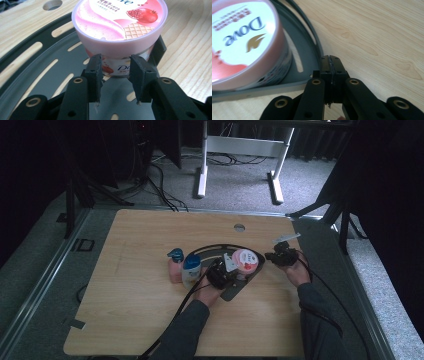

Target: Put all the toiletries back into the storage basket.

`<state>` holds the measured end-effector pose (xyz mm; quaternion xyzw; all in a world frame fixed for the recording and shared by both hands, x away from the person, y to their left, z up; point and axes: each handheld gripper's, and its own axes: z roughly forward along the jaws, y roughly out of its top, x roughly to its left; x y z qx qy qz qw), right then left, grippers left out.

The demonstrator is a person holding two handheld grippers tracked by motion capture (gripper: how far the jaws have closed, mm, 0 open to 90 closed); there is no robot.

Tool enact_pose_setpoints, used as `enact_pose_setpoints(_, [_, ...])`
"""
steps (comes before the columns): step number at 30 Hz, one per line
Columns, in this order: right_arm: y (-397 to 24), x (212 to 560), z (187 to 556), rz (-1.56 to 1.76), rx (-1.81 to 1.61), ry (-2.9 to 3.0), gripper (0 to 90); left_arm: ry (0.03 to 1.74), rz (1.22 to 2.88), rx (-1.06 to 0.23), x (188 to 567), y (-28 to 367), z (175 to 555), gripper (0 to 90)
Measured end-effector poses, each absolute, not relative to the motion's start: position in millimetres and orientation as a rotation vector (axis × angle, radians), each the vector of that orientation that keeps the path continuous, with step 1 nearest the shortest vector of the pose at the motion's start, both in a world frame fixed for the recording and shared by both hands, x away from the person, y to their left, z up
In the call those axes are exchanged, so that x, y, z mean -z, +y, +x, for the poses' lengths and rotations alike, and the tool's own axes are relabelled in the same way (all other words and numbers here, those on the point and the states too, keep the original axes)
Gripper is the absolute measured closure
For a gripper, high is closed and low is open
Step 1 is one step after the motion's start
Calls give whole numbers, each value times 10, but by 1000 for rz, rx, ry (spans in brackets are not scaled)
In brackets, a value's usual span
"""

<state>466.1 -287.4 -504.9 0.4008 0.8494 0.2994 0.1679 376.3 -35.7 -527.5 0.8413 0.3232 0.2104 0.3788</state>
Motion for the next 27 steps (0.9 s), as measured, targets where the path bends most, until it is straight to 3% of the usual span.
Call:
enact_pose_setpoints(10, [-2803, 5081, 4742, 1184, -813, 2369, 900, 873, 2141, -572, 5290, -357, 3778, 890])
enact_pose_setpoints(27, [-2810, 5162, 4756, 1199, -822, 2386, 900, 970, 2107, -555, 5289, -428, 3895, 900])
